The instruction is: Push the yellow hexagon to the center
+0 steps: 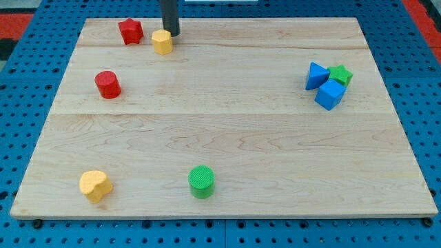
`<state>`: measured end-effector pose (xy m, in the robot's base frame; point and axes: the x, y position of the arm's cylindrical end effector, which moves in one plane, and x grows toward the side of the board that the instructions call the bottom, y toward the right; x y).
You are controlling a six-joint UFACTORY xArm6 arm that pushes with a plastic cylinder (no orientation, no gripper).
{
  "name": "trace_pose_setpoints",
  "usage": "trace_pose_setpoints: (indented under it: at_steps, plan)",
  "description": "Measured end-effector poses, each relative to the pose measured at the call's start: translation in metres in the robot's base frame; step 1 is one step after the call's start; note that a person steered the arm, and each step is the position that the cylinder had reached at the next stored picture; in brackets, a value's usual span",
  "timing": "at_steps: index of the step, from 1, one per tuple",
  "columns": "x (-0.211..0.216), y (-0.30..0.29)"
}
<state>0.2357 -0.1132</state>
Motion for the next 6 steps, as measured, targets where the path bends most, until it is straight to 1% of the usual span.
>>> trace_pose_setpoints:
  at_steps: [1, 2, 3, 4, 5, 6]
  plan:
    - [0.017, -0.040]
    - [0.050, -0.057]
    - [0.081, -0.007]
    - [0.054, -0.007]
    - [0.055, -0.012]
    - [0.134, 0.048]
